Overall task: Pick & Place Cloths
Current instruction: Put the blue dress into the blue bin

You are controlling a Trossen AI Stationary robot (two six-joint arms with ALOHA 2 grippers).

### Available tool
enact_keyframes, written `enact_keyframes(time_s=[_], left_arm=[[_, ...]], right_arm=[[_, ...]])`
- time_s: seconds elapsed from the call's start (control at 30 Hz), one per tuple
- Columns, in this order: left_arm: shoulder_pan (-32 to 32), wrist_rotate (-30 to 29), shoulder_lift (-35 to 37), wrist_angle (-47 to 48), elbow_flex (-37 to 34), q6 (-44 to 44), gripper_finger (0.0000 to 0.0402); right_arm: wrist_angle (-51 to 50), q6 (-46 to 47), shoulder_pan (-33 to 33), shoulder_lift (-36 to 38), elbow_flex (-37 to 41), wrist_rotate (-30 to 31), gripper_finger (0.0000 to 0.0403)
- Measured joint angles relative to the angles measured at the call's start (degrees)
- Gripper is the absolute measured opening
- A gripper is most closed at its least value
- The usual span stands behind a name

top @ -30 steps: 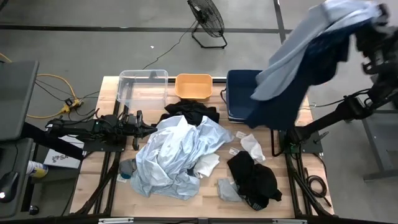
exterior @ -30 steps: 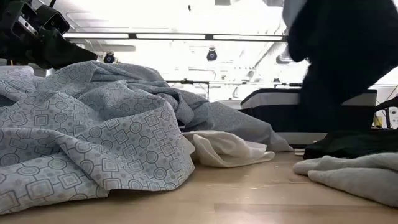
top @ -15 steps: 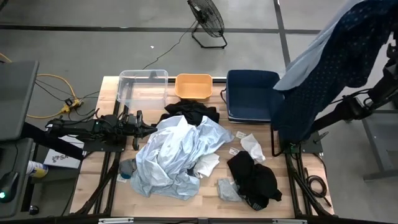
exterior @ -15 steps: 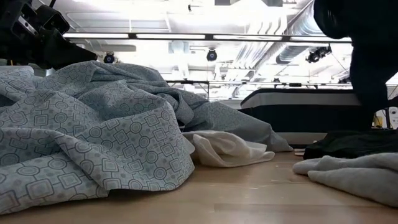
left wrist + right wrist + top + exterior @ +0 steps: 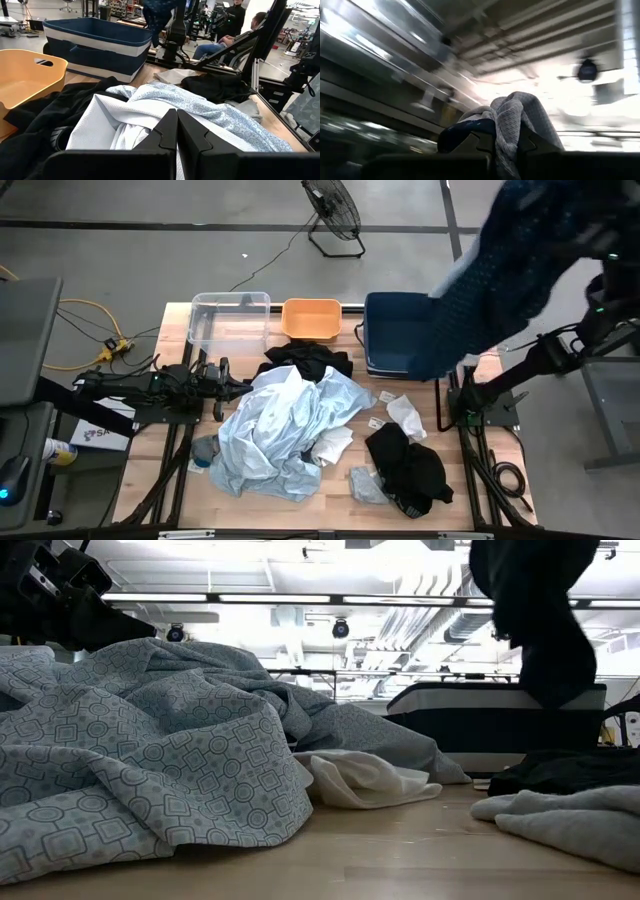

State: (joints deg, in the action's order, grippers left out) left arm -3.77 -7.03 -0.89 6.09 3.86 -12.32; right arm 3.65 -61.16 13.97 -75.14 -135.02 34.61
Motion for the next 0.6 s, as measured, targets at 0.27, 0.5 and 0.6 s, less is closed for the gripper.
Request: enact_keyframes(time_s=[0.27, 0.5, 0.6], left_arm=[[0.0, 0.0, 0.0, 0.0, 0.0, 0.0, 0.0000], [0.0, 0.0, 0.0, 0.0, 0.0, 0.0, 0.0000], [0.0, 0.0, 0.0, 0.0, 0.0, 0.0, 0.0000]], right_arm=[[3.0, -8.0, -11.6, -4.0, 0.0, 0.0, 0.0008], [2.5, 0.2, -27.7, -7.0, 0.0, -4.1, 0.0008], [2.0, 5.6, -34.3, -8.5, 0.0, -9.1, 0.0008]])
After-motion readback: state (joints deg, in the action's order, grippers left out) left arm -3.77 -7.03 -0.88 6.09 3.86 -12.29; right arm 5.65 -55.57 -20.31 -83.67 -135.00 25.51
